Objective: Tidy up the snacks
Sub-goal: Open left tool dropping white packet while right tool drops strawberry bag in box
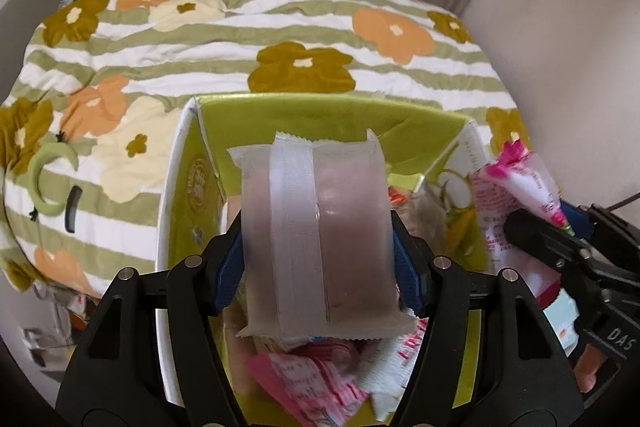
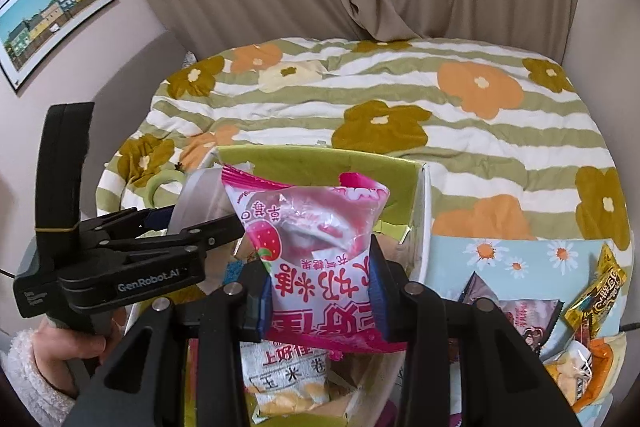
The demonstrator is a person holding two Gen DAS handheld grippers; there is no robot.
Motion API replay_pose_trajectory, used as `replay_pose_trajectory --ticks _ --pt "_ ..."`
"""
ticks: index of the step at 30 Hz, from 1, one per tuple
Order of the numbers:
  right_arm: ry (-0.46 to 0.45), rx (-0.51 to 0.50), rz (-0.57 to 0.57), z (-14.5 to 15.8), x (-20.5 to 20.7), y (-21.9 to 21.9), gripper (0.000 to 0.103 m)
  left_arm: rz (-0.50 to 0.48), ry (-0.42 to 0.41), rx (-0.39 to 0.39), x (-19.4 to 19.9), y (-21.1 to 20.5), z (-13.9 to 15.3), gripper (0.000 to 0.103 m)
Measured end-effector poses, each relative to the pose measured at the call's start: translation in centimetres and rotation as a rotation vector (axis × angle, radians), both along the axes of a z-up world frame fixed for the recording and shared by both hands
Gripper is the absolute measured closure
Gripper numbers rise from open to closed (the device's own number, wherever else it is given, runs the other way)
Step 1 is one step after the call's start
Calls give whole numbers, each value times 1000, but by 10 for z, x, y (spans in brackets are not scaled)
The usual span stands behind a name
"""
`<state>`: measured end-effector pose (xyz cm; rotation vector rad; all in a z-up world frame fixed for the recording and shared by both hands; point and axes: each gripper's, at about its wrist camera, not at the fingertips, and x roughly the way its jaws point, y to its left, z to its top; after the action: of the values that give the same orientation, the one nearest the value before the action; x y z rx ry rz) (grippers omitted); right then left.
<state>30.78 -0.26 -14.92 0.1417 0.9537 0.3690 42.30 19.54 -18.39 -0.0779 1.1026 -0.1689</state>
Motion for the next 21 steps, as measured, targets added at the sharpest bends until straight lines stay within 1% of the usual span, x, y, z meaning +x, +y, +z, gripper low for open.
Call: replay_pose_trajectory --ticks 2,3,4,7,11,15,18,21 --pt "16 2 -7 -5 5 4 67 -12 0 -11 1 2 -2 26" --pt "22 3 -8 -7 6 6 67 -15 -9 -14 0 4 -1 10" --pt "28 4 -8 -9 6 6 67 -13 -19 -4 -1 5 1 0" --pt "35 13 -5 -10 3 6 67 -1 -40 24 -5 8 6 0" --pt "22 15 9 -5 -1 5 67 32 -36 12 -19 15 7 0" --pt "27 17 34 -6 1 5 67 79 -24 23 -38 23 7 0" --pt "41 32 50 -3 6 4 67 93 -25 10 -50 30 11 0" --pt "37 20 69 0 14 9 67 97 -26 26 -55 36 16 0"
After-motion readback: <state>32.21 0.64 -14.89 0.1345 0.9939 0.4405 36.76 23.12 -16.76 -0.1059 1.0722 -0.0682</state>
